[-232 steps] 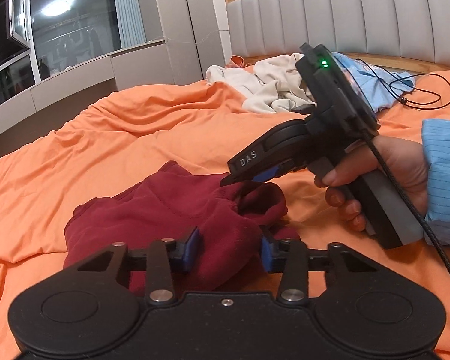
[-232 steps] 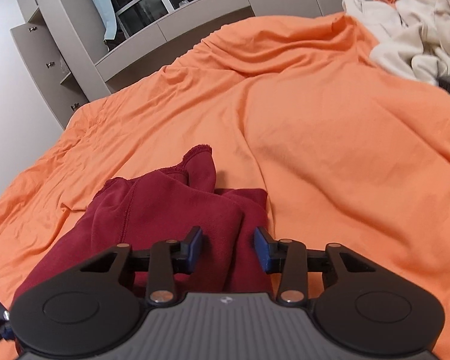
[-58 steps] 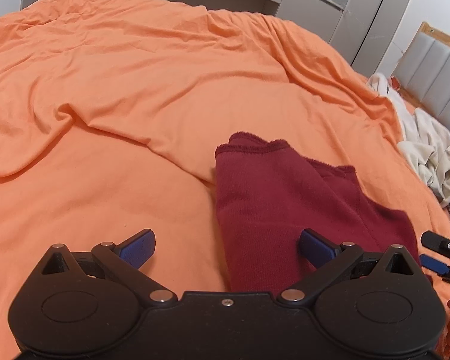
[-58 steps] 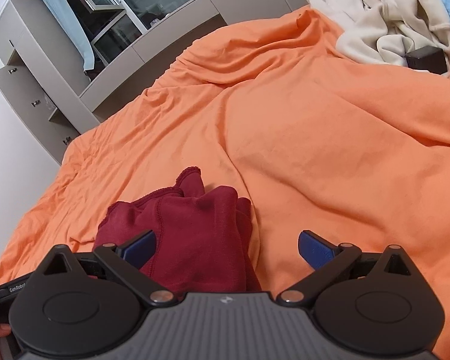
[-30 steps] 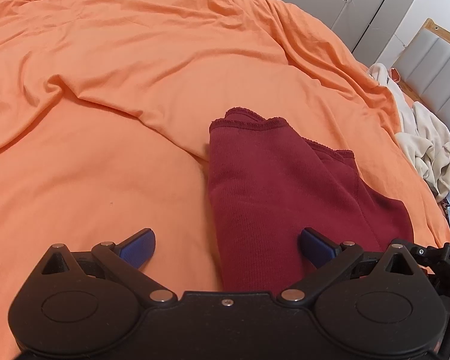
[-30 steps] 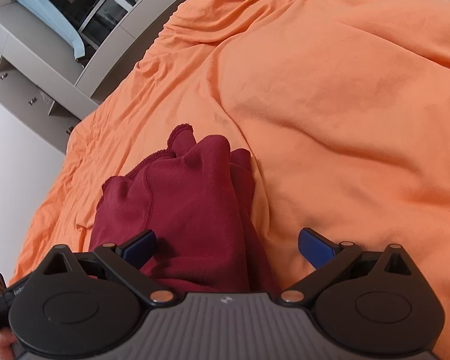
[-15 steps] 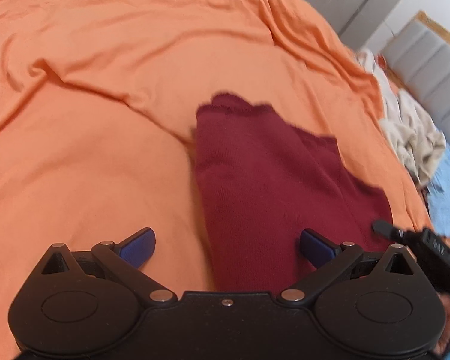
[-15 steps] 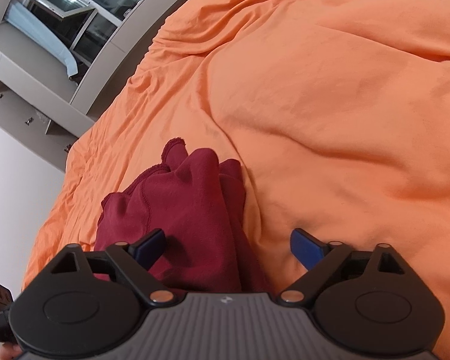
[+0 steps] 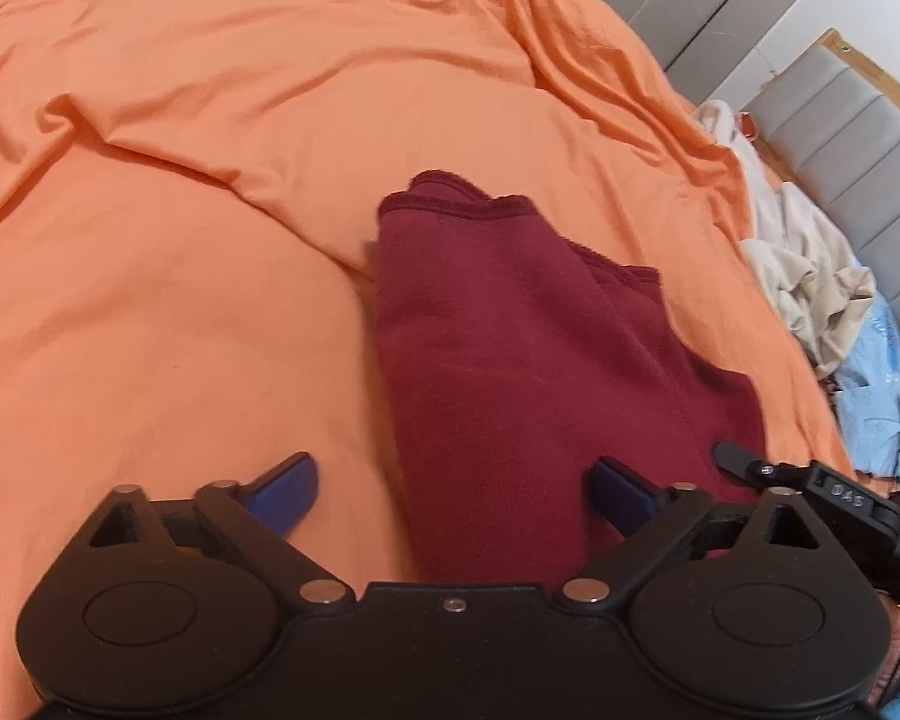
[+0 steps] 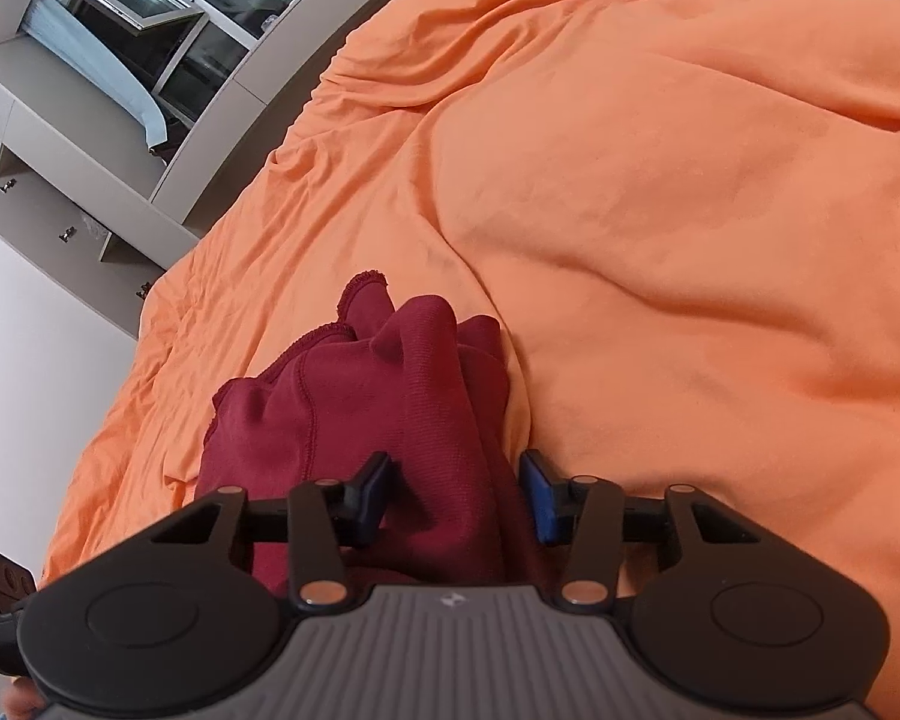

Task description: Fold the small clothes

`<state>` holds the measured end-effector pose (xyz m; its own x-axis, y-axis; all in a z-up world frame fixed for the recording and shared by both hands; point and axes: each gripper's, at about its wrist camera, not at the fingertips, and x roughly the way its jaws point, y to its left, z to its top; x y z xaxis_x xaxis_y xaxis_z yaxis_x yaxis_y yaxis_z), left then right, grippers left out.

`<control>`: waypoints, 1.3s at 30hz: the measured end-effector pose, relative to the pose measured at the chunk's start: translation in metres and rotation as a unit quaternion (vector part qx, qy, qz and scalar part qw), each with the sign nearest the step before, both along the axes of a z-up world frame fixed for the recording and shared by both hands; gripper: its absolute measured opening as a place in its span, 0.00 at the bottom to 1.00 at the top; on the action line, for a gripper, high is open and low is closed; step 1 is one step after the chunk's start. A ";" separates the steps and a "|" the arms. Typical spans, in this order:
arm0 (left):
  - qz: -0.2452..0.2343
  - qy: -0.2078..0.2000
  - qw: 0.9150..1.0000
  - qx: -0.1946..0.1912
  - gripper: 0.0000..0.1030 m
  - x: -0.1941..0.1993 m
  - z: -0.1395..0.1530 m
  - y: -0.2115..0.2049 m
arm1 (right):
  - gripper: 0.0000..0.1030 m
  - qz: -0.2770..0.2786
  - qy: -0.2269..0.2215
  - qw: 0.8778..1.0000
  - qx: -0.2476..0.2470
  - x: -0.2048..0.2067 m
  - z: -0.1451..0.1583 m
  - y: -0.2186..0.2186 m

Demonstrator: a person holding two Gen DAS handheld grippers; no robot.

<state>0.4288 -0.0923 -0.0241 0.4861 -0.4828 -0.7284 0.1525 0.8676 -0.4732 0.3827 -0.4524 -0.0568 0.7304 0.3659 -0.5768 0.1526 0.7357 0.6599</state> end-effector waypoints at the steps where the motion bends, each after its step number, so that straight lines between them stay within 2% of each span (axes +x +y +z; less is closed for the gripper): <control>1: -0.003 -0.001 1.000 -0.006 0.85 -0.001 0.000 0.000 | 0.47 0.000 -0.001 1.000 -0.002 -0.001 0.001 0.000; 2: -0.006 -0.002 1.000 -0.012 0.80 -0.001 0.001 -0.001 | 0.47 0.003 -0.002 1.000 -0.003 -0.001 0.001 0.001; 5: -0.013 -0.006 1.000 -0.017 0.76 -0.002 0.003 -0.005 | 0.47 0.003 -0.002 1.000 -0.006 0.000 0.001 0.002; 19: -0.024 -0.015 1.000 -0.006 0.73 -0.003 0.003 -0.014 | 0.45 0.007 -0.007 1.000 -0.026 -0.002 0.002 0.006; 21: -0.023 -0.017 1.000 -0.005 0.69 -0.004 0.004 -0.013 | 0.39 0.008 -0.011 0.999 -0.036 -0.003 0.004 0.007; 23: -0.025 -0.024 0.999 0.000 0.59 -0.005 0.005 -0.014 | 0.24 0.010 -0.019 0.998 -0.054 -0.005 0.009 0.012; 27: -0.032 -0.042 0.999 0.010 0.43 -0.008 0.008 -0.020 | 0.19 0.022 -0.044 0.992 -0.117 -0.009 0.023 0.027; 29: -0.029 -0.052 0.998 0.008 0.33 -0.010 0.011 -0.019 | 0.18 0.018 -0.053 0.990 -0.131 -0.013 0.029 0.032; 34: -0.028 -0.090 0.996 0.003 0.26 -0.019 0.031 -0.017 | 0.17 0.003 -0.074 0.990 -0.124 -0.021 0.048 0.033; 39: -0.030 -0.130 0.991 -0.008 0.25 -0.032 0.056 -0.013 | 0.14 -0.001 -0.099 0.988 -0.120 -0.030 0.067 0.038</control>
<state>0.3964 -0.1052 0.0317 0.6265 -0.5268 -0.5745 0.3215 0.8460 -0.4253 0.3525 -0.4142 0.0103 0.8382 0.2339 -0.4927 0.0398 0.8747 0.4830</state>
